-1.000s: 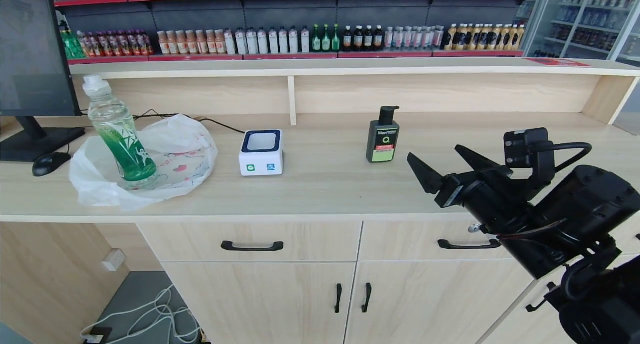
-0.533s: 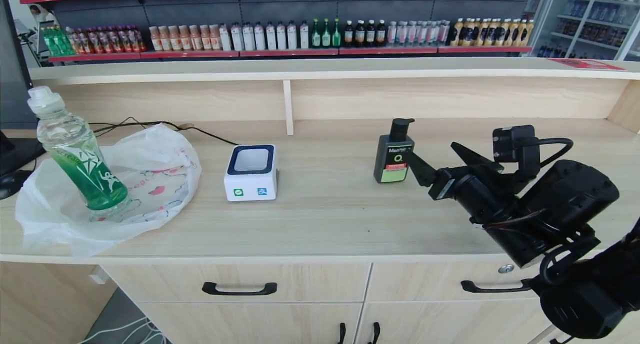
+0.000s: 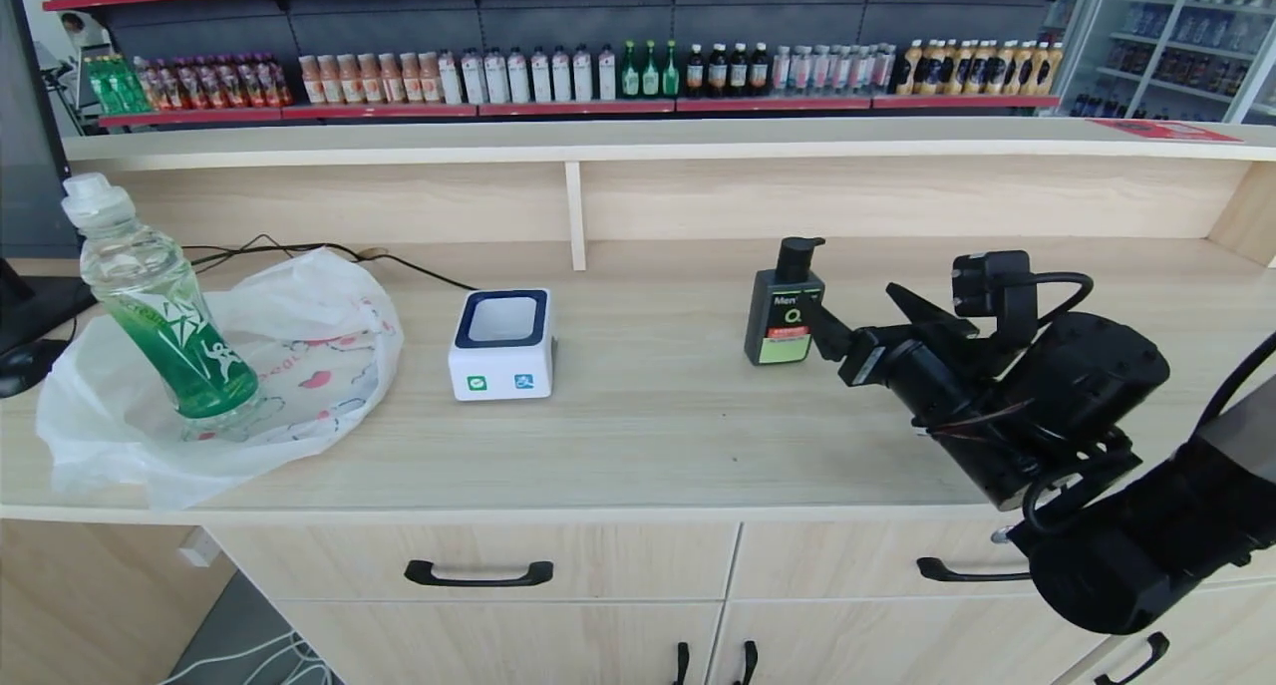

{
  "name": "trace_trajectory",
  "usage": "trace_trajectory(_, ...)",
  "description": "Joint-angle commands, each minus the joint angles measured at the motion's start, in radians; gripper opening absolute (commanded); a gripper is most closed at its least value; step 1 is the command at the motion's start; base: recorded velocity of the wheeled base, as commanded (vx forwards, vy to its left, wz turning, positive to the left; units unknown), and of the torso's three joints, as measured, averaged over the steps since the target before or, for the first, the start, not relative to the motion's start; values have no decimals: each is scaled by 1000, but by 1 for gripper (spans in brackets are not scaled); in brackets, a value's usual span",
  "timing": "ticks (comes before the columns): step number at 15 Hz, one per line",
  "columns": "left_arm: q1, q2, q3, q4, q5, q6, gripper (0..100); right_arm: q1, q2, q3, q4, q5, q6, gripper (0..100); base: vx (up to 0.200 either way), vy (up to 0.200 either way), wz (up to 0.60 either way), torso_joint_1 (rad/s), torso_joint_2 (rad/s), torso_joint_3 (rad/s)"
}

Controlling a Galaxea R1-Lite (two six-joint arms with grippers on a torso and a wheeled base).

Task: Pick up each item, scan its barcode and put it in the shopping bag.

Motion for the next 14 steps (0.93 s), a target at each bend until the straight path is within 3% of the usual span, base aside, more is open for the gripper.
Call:
trace_trajectory(1, -1, 0, 0, 0, 0, 0, 100, -16, 45, -24, -1, 0, -2, 100, 0, 0, 0, 0, 0, 0)
trace_trajectory(14, -1, 0, 0, -2, 0, 0, 100, -89, 122, -104, -1, 0, -13, 100, 0, 0, 0, 0, 0, 0)
